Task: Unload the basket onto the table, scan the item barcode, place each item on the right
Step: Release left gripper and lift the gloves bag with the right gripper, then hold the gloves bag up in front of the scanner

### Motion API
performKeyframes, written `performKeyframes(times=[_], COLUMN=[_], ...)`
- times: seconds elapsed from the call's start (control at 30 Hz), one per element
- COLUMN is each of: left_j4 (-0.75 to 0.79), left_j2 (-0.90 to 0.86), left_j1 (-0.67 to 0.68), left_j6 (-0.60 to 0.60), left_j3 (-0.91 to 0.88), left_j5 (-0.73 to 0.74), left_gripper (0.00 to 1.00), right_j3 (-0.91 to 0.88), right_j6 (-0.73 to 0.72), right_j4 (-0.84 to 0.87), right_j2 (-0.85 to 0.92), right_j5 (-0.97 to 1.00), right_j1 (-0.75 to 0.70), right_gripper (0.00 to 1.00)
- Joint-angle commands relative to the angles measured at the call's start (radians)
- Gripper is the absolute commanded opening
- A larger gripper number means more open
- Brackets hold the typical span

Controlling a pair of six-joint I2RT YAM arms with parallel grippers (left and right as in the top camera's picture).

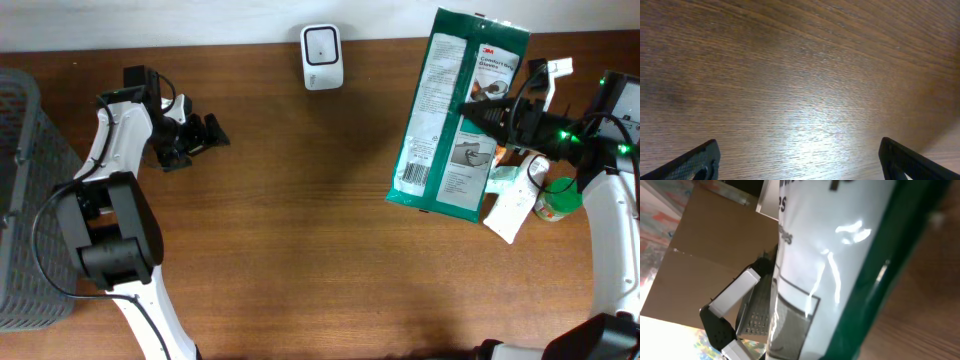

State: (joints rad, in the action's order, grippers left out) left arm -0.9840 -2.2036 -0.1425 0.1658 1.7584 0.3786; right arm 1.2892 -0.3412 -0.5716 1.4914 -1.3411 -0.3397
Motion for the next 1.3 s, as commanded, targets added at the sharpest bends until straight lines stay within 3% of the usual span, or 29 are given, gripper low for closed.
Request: performKeyframes(times=[0.0, 0.1, 0.2, 0.5, 0.73, 1.03, 1.27], left_j4=[0.002, 0.002, 0.002, 0.002, 0.007, -0.08, -0.084], left_j2=[0.026, 0.026, 0.026, 0.026, 0.026, 0.129, 0.258], left_j1=[0.005, 0.005, 0.005, 0.005, 0.003, -0.042, -0.085], left_j6=[-0.006, -0.006, -0.006, -0.006, -0.021, -0.321, -0.423], left_j3=[0.011, 0.011, 0.011, 0.011, 0.011, 0.22, 0.274], left_j5=[-0.04, -0.047, -0.047, -0.047, -0.085, -0.088, -0.089], left_gripper=[0.99, 0.99, 0.99, 0.99, 0.99, 1.0, 0.99], right_j3=[0.005, 0.005, 0.005, 0.005, 0.005, 0.005, 0.007], right_j6=[-0.009, -0.04, -0.193, -0.428, -0.39, -0.259, -0.208], right_j4=[0.004, 0.003, 0.024, 0.237, 0.38, 0.378, 0.375], right_j2=[-0.011, -0.011, -0.011, -0.011, -0.011, -0.011, -0.011], right_j5=[-0.068, -0.068, -0.058, 0.087, 0.203, 0.392, 0.472], right_j1=[-0.001, -0.001, -0.001, 0.09, 0.205, 0.323, 0.382], right_gripper=[0.04, 0.04, 0.04, 0.04, 0.04, 0.04, 0.04])
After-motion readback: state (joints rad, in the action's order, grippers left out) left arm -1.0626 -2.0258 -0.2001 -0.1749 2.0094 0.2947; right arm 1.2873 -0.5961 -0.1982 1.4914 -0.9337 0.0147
